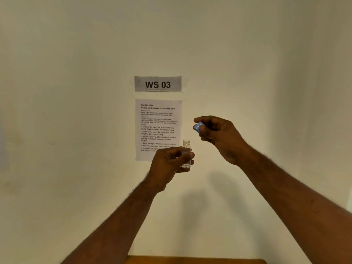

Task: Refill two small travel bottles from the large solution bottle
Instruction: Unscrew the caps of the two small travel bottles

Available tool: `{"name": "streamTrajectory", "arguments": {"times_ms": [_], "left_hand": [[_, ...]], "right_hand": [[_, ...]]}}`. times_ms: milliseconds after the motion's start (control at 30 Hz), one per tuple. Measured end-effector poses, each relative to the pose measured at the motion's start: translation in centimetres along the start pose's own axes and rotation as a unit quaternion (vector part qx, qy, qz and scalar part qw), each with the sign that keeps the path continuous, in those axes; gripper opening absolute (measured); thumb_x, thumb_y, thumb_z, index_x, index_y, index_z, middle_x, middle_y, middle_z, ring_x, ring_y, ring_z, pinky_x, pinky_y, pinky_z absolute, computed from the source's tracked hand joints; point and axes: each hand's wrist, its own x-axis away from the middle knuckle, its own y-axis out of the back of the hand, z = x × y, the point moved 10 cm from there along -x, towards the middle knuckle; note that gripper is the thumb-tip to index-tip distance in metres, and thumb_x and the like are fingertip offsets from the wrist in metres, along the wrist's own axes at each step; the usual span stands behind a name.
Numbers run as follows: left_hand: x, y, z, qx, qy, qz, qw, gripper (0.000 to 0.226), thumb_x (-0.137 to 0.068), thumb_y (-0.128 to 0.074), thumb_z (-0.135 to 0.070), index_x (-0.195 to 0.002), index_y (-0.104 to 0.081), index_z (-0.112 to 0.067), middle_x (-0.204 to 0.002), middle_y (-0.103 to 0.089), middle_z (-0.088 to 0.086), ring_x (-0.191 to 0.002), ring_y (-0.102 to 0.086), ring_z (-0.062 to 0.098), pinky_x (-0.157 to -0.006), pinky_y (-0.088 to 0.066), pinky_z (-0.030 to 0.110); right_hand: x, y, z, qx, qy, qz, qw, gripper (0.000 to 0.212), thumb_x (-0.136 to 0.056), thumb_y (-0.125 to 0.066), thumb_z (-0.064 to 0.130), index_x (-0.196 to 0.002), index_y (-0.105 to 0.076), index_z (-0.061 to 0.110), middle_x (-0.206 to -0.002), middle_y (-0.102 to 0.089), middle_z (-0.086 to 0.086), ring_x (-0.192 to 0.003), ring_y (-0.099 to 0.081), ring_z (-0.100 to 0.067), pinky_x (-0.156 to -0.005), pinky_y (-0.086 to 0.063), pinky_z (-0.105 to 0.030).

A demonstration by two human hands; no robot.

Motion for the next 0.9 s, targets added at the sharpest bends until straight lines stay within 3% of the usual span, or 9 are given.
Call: {"name": "streamTrajectory", "arguments": {"times_ms": [100,200,300,433,600,700,800,900], "left_hand": [[2.1,1.6,2.4,-0.028,0.007,-0.016,0.999,0.011,-0.083,-0.082,-0.015,-0.094,-0.080,-0.016,-0.107,-0.076,0.006,-0.092,-0.074,0.023,-0.076,-0.065,0.039],[5.5,3.4,5.6,-0.094,0.030,-0.043,0.994,0.016,-0.080,-0.086,-0.021,-0.094,-0.082,-0.027,-0.097,-0.076,-0.003,-0.081,-0.071,0.017,-0.065,-0.061,0.029],[9.6,5.1,10.0,-0.158,0.062,-0.059,0.984,0.020,-0.077,-0.088,-0.023,-0.096,-0.081,-0.024,-0.096,-0.075,-0.001,-0.082,-0.070,0.022,-0.067,-0.056,0.028],[15.9,6.7,15.2,-0.215,0.091,-0.062,0.970,0.036,-0.067,-0.091,-0.031,-0.096,-0.079,-0.012,-0.092,-0.076,0.002,-0.080,-0.070,0.013,-0.075,-0.056,0.022],[24.2,8.0,22.8,-0.236,0.197,-0.053,0.950,0.033,-0.068,-0.094,-0.014,-0.097,-0.078,-0.009,-0.091,-0.074,0.005,-0.079,-0.068,0.006,-0.072,-0.056,0.025],[28.5,8.4,26.8,-0.270,0.242,-0.024,0.932,0.036,-0.069,-0.094,-0.014,-0.101,-0.078,-0.011,-0.091,-0.070,0.001,-0.078,-0.064,-0.001,-0.063,-0.050,0.012],[32.2,8.9,30.4,-0.298,0.283,-0.003,0.912,0.038,-0.071,-0.092,-0.015,-0.106,-0.077,-0.010,-0.092,-0.067,-0.005,-0.084,-0.066,0.010,-0.067,-0.052,0.010],[35.4,9.2,33.8,-0.310,0.333,0.015,0.890,0.038,-0.072,-0.091,-0.011,-0.107,-0.077,-0.010,-0.098,-0.069,0.001,-0.092,-0.068,0.019,-0.078,-0.059,0.025]], "right_hand": [[2.6,0.2,-3.8,-0.091,-0.035,-0.031,0.995,0.022,-0.086,-0.071,0.000,-0.107,-0.067,0.006,-0.105,-0.073,-0.013,-0.096,-0.070,-0.021,-0.083,-0.055,-0.028],[6.3,-0.2,-8.6,-0.099,-0.079,-0.058,0.990,0.024,-0.083,-0.071,-0.008,-0.103,-0.061,0.000,-0.104,-0.072,-0.019,-0.091,-0.070,-0.021,-0.083,-0.056,-0.031],[10.6,-1.6,-13.5,-0.079,-0.120,-0.062,0.988,0.023,-0.082,-0.073,-0.006,-0.100,-0.061,0.002,-0.105,-0.074,-0.019,-0.093,-0.070,-0.021,-0.082,-0.056,-0.028],[16.5,-4.5,-19.0,-0.034,-0.162,-0.049,0.985,0.034,-0.083,-0.074,-0.002,-0.112,-0.071,0.016,-0.105,-0.076,-0.005,-0.101,-0.071,-0.018,-0.085,-0.056,-0.024],[24.0,-7.9,-26.3,0.065,-0.249,-0.029,0.966,0.027,-0.081,-0.077,0.007,-0.102,-0.073,0.023,-0.092,-0.077,0.009,-0.086,-0.072,-0.008,-0.070,-0.054,-0.019],[28.8,-10.2,-30.7,0.113,-0.307,-0.019,0.945,0.026,-0.076,-0.079,0.011,-0.094,-0.068,0.026,-0.087,-0.075,0.010,-0.080,-0.072,-0.005,-0.064,-0.054,-0.017],[33.3,-12.7,-34.6,0.157,-0.337,-0.005,0.928,0.026,-0.075,-0.081,0.013,-0.090,-0.066,0.027,-0.083,-0.073,0.013,-0.075,-0.069,0.001,-0.062,-0.053,-0.016],[37.7,-14.7,-38.3,0.191,-0.374,0.000,0.908,0.024,-0.077,-0.079,0.015,-0.090,-0.065,0.029,-0.081,-0.070,0.016,-0.077,-0.065,0.005,-0.064,-0.052,-0.018]]}}
